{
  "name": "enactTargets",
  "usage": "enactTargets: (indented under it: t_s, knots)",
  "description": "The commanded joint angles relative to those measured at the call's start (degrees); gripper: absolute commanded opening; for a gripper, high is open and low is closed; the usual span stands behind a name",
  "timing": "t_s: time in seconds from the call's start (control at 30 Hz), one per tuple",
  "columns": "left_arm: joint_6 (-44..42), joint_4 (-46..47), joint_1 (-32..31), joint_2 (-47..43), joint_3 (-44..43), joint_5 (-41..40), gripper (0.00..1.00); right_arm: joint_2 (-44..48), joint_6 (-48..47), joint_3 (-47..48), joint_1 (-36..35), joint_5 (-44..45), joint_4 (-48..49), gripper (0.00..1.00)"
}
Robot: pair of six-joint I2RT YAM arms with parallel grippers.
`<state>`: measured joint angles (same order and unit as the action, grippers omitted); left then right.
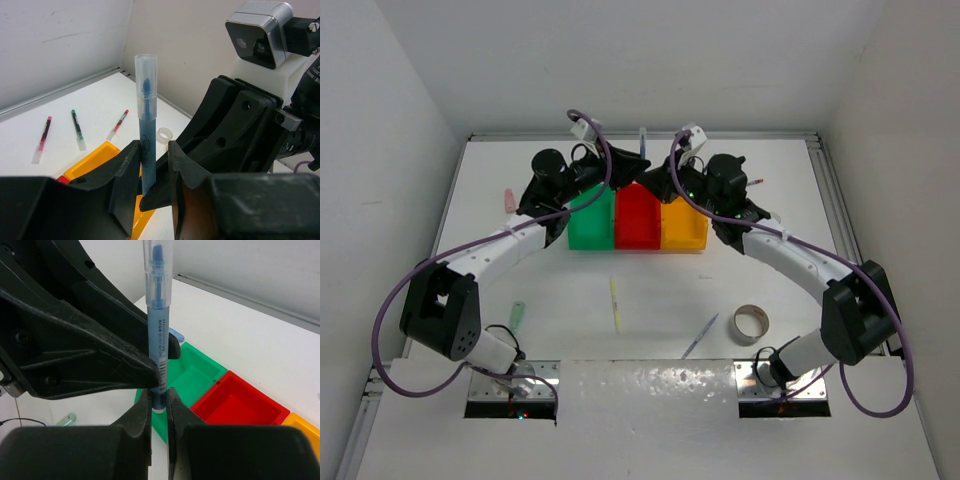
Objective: Sort the stationery into containers
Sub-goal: Close the pen cap on the pen.
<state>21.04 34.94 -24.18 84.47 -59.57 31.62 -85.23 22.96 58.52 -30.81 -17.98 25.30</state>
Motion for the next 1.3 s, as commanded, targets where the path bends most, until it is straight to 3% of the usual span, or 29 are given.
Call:
enactTargets:
  t_s: [0.0, 0.03, 0.17, 0.3, 0.37, 0.4, 0.5, 0.53, 0.6, 0.67, 0.7, 0.73, 0.77, 0.8, 0.83, 0.87, 0.9, 1.0, 1.27]
  knots:
    - [-0.6, 2.9, -1.1, 0.4, -0.7, -0.2, 0.27, 1.1, -1.2, 1.5, -0.7, 0.1, 3.5, 0.0]
    - [-0.7, 2.9, -1.3, 0.4, -0.8, -0.4, 0.26, 1.0, -1.2, 1.6, -0.7, 0.1, 3.4, 0.0]
    - [-0.9, 2.4, -1.7, 0.6, -0.8, -1.9, 0.02, 1.2, -1.3, 1.5, -0.9, 0.0, 3.5, 0.0]
    - [-3.1, 1.8, -2.0, 0.7, -1.2, -2.3, 0.0, 1.4, -2.0, 1.9, -1.1, -0.7, 1.6, 0.0]
    - [-4.1, 1.4, -1.8, 0.5, -1.4, -2.3, 0.0, 2.5, -3.7, 1.9, -0.8, -0.7, -2.9, 0.17]
    - [-5.5, 0.9, -1.7, 0.5, -1.6, -2.7, 0.0, 3.2, -4.9, 1.6, 0.0, -1.0, -4.5, 0.41]
    - [-9.6, -2.1, -0.8, 0.2, -1.9, -4.6, 0.0, 7.8, -6.2, -0.2, 2.9, -1.6, -10.2, 0.64]
    - [-11.0, -4.0, -0.2, 0.1, -1.9, -5.0, 0.0, 8.9, -6.4, -0.6, 4.2, -2.3, -12.4, 0.66]
    - [-15.9, -5.9, -0.1, 0.1, -1.7, -5.6, 0.0, 11.6, -7.6, 1.5, 6.9, -3.2, -16.0, 0.68]
    - [-17.9, -7.7, -0.3, 0.1, -1.2, -5.9, 0.0, 11.5, -9.6, 6.5, 8.0, -3.8, -21.8, 0.59]
    - [-18.0, -7.8, -0.4, 0.2, -1.0, -5.9, 0.0, 11.1, -10.2, 8.3, 8.0, -4.1, -22.9, 0.5]
    - [-18.0, -8.2, -0.8, 0.3, -1.0, -5.4, 0.0, 10.5, -10.3, 9.8, 8.0, -4.1, -24.1, 0.32]
    - [-18.2, -8.4, -1.0, 0.4, -0.9, -5.2, 0.0, 9.9, -9.9, 12.0, 8.0, -4.3, -23.7, 0.06]
    - [-19.1, -8.5, -1.3, 0.5, -0.9, -5.0, 0.0, 8.8, -8.6, 12.8, 7.9, -4.5, -22.6, 0.04]
    - [-19.4, -9.1, -1.9, 0.4, -0.8, -5.1, 0.0, 8.2, -6.2, 13.0, 7.7, -4.7, -19.2, 0.05]
    - [-19.5, -9.2, -2.1, 0.3, -0.7, -5.2, 0.0, 7.8, -5.0, 12.8, 7.2, -4.8, -16.9, 0.3]
    - [-19.3, -9.2, -2.2, 0.3, -0.7, -5.2, 0.0, 7.3, -4.0, 12.7, 6.9, -4.5, -14.8, 0.44]
    - [-18.9, -9.5, -2.5, 0.3, -0.7, -5.1, 0.0, 4.3, 0.3, 12.9, 5.8, -3.8, -8.0, 0.64]
    - [-18.5, -9.7, -3.1, -0.1, -0.4, -4.8, 0.0, -3.2, 4.0, 15.8, 3.8, -2.3, -3.2, 0.61]
